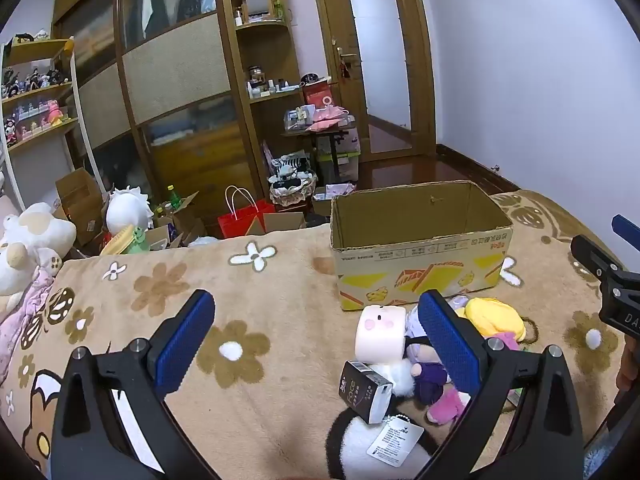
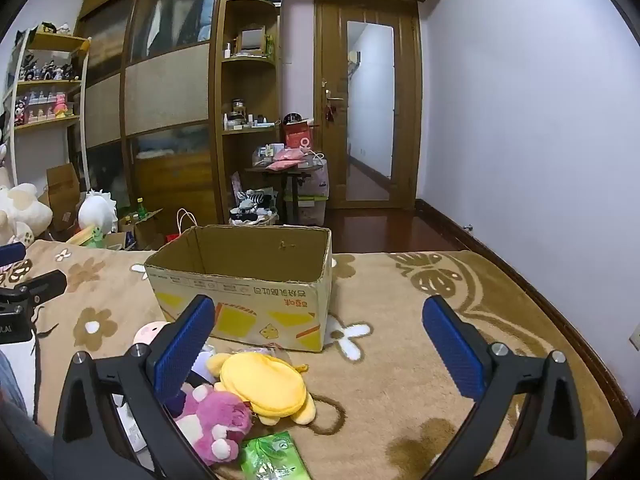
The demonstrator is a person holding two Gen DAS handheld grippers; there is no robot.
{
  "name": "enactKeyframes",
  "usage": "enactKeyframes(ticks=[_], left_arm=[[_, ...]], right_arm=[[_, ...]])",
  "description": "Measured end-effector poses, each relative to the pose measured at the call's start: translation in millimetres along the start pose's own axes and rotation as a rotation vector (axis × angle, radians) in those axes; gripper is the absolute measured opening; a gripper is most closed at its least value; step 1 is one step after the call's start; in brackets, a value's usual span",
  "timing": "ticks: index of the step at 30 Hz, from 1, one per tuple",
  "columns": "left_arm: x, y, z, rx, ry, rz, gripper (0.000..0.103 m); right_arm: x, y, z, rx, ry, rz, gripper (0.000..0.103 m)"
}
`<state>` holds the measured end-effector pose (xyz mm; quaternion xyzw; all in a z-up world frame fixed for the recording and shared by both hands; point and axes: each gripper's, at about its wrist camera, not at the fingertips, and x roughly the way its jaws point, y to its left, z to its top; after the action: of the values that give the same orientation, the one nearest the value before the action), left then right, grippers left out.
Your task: Organize soft objects
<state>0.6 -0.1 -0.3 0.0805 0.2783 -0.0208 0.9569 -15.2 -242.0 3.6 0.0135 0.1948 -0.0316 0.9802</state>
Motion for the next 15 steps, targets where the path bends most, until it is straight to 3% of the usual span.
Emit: enactKeyframes(ticks=[15], left_arm=[[-2.3,0.5,-2.8,-0.002,-0.009,0.006,0.101]], right_arm=[[2.3,2.8,-1.6,-0.02,0.02,0.01,0.103]])
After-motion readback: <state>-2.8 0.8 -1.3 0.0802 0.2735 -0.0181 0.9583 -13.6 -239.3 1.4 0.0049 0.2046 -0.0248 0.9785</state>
